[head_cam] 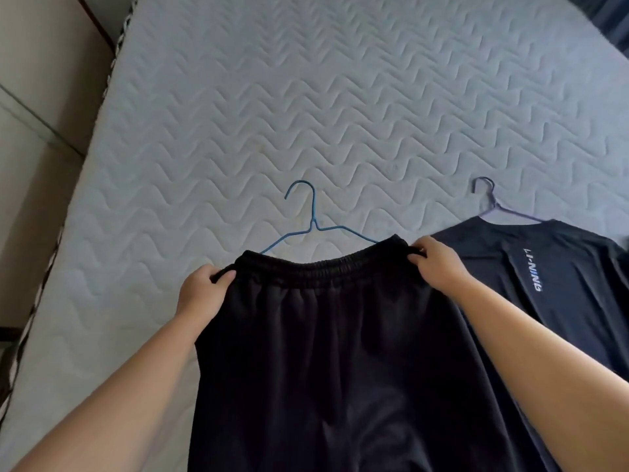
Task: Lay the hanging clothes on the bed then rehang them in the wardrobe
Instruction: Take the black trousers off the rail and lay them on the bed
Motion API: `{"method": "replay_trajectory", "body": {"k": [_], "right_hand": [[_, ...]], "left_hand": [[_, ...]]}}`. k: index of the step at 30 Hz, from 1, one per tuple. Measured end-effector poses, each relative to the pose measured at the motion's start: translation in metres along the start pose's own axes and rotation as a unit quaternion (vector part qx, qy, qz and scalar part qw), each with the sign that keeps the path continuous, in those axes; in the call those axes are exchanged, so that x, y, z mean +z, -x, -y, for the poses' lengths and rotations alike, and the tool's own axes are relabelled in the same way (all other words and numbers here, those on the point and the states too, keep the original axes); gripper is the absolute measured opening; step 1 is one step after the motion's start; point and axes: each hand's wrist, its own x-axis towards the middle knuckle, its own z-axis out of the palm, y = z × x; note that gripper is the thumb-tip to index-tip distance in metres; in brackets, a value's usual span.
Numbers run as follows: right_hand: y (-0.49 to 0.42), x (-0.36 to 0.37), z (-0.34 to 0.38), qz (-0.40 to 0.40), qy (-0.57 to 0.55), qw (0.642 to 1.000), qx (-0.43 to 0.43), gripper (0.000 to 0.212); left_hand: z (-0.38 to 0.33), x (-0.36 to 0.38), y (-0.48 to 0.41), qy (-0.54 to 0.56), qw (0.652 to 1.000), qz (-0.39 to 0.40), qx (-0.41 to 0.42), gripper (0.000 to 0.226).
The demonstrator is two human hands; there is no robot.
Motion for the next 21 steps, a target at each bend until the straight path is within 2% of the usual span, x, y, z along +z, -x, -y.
{"method": "replay_trajectory", "body": {"k": [7, 10, 15, 21], "right_hand": [[-0.082, 0.064, -0.030, 0.014, 0.044, 0.998, 0.048, 0.030], [-0.096, 0.093, -0.047, 0.007, 0.058, 0.997, 0.056, 0.027], [-0.104, 0.113, -0.065, -0.055, 0.039, 0.996, 0.053, 0.024], [-0.100, 0.109, -0.054, -0.029, 0.046, 0.996, 0.074, 0.024]], "left_hand": [[0.038, 0.076, -0.069, -0.020, 0.998, 0.037, -0.038, 0.025], [0.055, 0.098, -0.081, -0.039, 0.998, 0.018, -0.048, 0.029], [0.071, 0.108, -0.081, -0.057, 0.997, -0.037, -0.021, 0.030], [0.061, 0.103, -0.075, -0.045, 0.998, 0.008, -0.044, 0.034]]}}
